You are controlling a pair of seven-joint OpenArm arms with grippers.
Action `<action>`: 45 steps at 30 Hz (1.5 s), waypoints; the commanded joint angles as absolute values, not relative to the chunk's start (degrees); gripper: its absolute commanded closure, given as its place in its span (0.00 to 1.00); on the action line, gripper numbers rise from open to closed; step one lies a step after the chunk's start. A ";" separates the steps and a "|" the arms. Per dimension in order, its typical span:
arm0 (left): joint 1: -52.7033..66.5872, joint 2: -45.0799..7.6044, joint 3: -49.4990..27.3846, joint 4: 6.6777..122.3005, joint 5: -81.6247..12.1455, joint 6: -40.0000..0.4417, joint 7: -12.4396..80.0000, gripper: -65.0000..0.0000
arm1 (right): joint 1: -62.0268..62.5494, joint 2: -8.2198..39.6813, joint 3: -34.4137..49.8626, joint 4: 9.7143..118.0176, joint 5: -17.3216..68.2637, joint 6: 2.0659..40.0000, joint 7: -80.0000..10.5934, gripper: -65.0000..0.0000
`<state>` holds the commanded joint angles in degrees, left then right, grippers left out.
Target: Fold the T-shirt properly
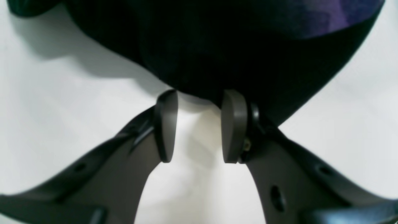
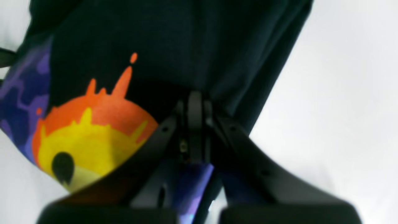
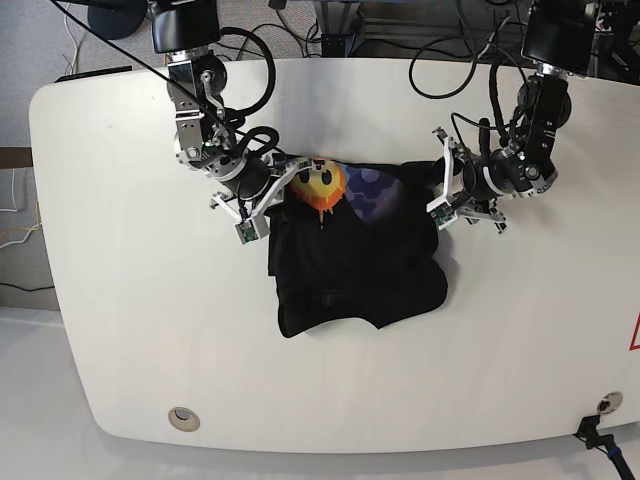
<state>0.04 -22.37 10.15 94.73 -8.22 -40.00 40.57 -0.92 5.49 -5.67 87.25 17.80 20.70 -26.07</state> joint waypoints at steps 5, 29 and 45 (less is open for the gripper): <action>4.53 -21.93 -2.51 103.78 -8.22 -40.00 40.40 0.68 | -3.82 8.84 -5.58 97.36 17.71 20.35 -26.07 1.00; 59.21 -5.32 -24.66 112.66 -5.41 -40.00 7.69 0.68 | -54.55 10.59 -4.79 113.98 5.93 8.92 -7.43 1.00; 55.78 -4.35 -19.82 82.42 -4.97 -40.00 7.52 0.68 | -58.24 10.77 -2.42 89.19 6.02 9.45 -3.38 1.00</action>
<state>55.78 -4.35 -19.82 82.42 -4.97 -40.00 7.52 -58.24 10.77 -2.42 89.19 6.02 9.45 -3.38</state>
